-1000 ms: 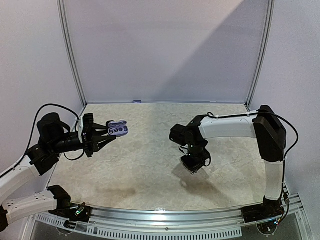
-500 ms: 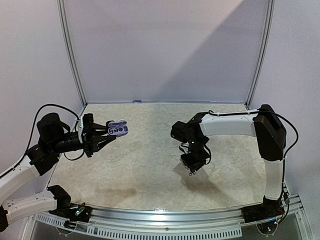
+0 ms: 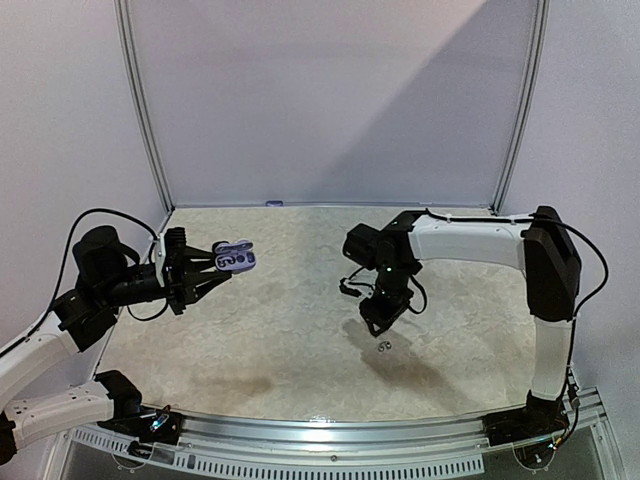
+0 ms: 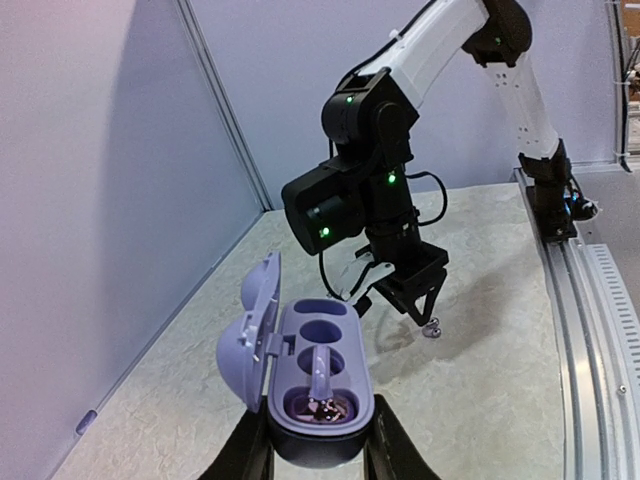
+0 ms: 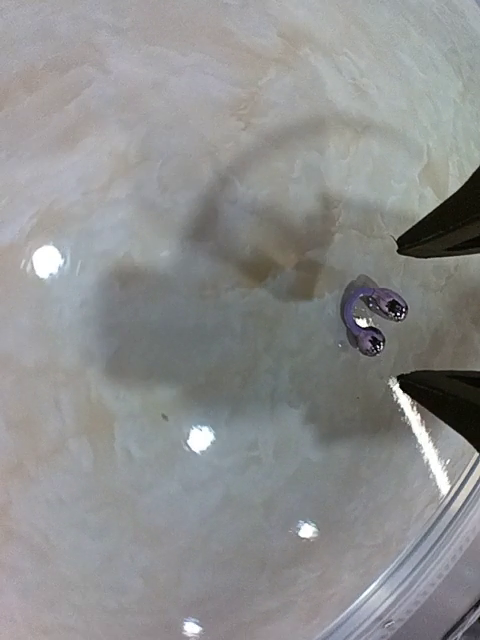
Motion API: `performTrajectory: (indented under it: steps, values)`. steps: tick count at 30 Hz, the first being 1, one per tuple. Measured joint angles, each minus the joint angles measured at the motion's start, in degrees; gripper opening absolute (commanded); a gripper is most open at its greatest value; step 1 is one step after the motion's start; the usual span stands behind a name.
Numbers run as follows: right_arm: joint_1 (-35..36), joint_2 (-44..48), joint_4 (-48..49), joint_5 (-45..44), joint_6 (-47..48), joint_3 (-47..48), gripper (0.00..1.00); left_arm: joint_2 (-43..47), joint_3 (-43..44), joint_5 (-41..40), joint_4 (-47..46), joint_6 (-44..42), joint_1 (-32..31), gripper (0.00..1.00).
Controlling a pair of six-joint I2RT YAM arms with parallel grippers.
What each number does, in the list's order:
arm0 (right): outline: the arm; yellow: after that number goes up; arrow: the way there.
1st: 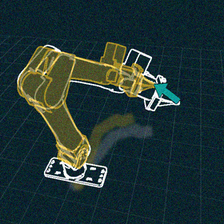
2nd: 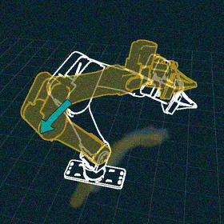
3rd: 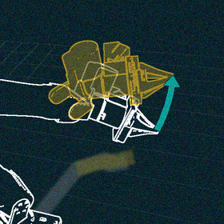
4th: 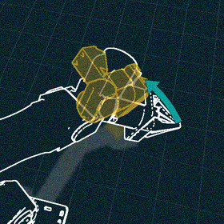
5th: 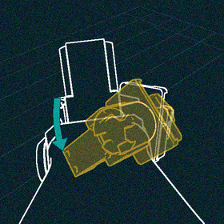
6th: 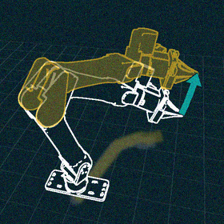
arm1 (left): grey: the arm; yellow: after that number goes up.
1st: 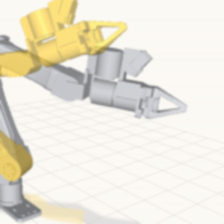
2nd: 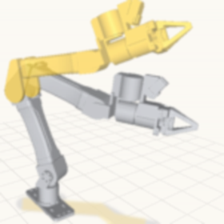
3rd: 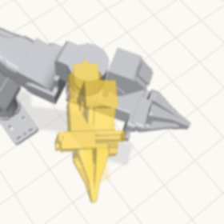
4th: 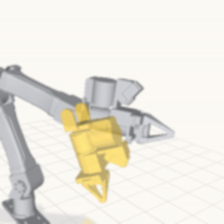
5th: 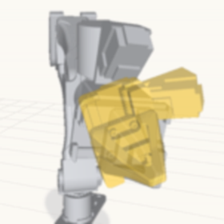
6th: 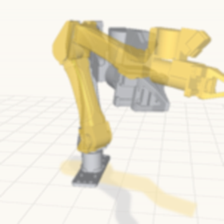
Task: Insert the wireless bluetooth earbuds into the charging case
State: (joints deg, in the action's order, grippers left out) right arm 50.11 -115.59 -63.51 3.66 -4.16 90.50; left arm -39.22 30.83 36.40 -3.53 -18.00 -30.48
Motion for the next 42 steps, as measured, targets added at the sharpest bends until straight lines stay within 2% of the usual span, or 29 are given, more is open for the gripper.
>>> performTrajectory:
  steps: [3,7,11,15,24,42]
  values:
    - [-1.05,3.43,2.05,3.69,15.72,-3.06,0.47,0.04,0.0,-0.07,0.11,0.0,0.0,0.0]
    - [-3.96,4.02,2.51,6.71,33.92,-2.86,0.44,0.33,0.11,-0.22,1.66,-0.42,0.0,0.0]
    - [-7.63,2.54,3.21,10.29,45.83,-2.34,0.41,0.26,0.92,-0.42,3.02,-0.92,0.02,0.0]
    - [-8.9,0.42,3.26,12.52,53.59,-1.92,0.41,-0.15,1.68,-0.44,4.02,-1.44,0.13,0.0]
    - [-8.22,-2.78,3.17,14.73,59.65,-1.9,0.37,-0.96,1.81,-0.42,4.79,-1.9,0.15,0.0]
    - [-6.27,-4.35,2.1,14.82,60.33,-5.07,0.34,-0.96,1.81,-0.44,4.9,-1.97,0.15,0.0]
